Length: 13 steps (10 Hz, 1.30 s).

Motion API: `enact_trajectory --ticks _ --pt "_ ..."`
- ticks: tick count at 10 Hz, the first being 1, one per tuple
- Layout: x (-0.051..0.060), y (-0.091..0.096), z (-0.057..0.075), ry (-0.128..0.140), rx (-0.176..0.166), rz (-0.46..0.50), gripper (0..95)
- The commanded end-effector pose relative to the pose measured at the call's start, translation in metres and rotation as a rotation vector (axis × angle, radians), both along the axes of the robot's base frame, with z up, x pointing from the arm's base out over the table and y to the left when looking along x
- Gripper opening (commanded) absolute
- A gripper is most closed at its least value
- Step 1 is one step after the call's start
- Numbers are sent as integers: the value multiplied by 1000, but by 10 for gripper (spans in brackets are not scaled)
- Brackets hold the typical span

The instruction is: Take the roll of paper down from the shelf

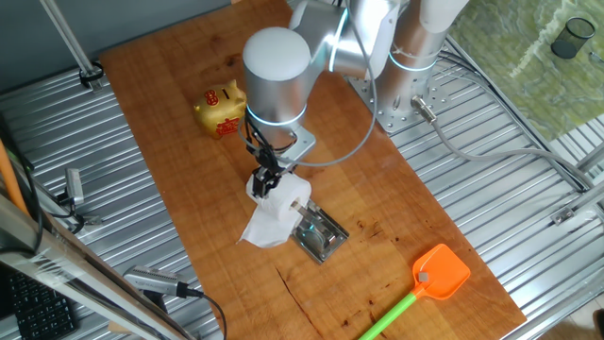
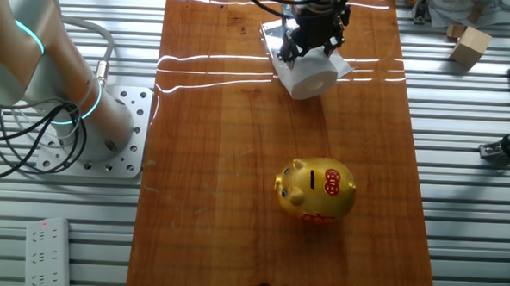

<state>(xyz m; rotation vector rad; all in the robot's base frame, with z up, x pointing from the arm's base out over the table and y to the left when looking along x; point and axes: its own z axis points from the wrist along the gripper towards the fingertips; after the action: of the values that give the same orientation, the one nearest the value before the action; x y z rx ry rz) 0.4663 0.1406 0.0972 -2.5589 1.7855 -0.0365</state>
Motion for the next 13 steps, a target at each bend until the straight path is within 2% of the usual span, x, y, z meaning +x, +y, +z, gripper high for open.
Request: enact_trajectory --ticks 1,7,9,13 --pt "-2 -2 1 0 -2 -3 0" --pt "-8 -11 7 -12 -6 -7 0" --pt "-12 -17 13 -17 -6 -6 0" --pt "-13 -18 13 -21 -7 -10 0"
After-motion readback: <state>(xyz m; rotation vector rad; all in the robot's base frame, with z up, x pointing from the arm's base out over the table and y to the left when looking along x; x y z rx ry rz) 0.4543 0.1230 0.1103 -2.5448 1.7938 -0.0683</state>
